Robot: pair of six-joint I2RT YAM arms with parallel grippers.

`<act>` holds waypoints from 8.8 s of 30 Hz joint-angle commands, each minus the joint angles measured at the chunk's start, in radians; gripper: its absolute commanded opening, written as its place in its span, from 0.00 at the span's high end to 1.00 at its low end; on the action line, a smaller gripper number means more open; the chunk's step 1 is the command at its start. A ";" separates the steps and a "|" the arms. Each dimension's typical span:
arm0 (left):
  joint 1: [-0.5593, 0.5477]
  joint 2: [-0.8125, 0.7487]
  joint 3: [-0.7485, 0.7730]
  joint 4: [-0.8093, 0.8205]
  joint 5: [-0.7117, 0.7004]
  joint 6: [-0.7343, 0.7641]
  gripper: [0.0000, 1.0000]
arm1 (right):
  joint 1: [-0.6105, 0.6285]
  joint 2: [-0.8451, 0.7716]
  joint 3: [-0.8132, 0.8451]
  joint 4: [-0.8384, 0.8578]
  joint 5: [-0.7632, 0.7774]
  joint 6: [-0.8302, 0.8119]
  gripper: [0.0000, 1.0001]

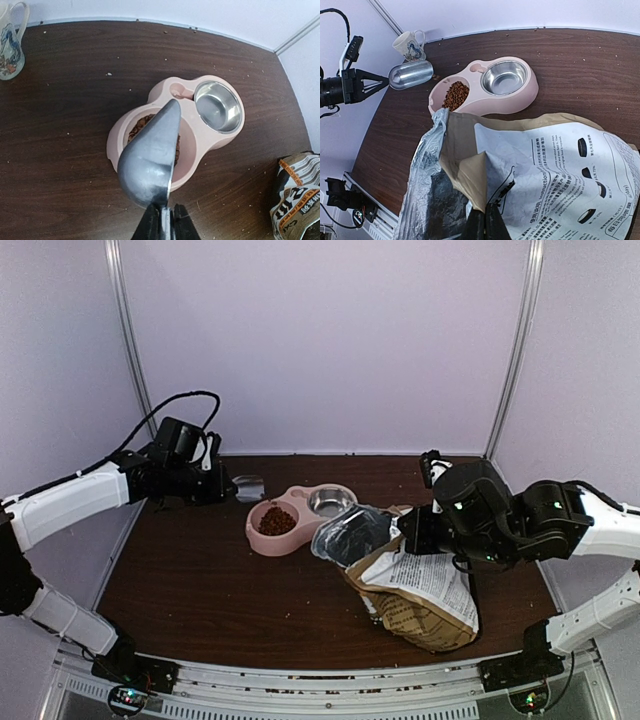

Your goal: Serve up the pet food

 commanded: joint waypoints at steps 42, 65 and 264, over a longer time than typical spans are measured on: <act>-0.442 -0.178 -0.209 0.013 0.251 -0.204 1.00 | 0.163 0.254 0.147 0.217 -0.102 -0.158 1.00; -0.530 0.046 -0.287 0.284 0.134 -0.348 1.00 | -0.175 -0.230 -0.385 0.071 -0.174 0.051 0.22; -0.039 0.532 0.410 0.153 0.243 -0.123 1.00 | -0.108 0.056 0.062 -0.171 -0.082 -0.081 1.00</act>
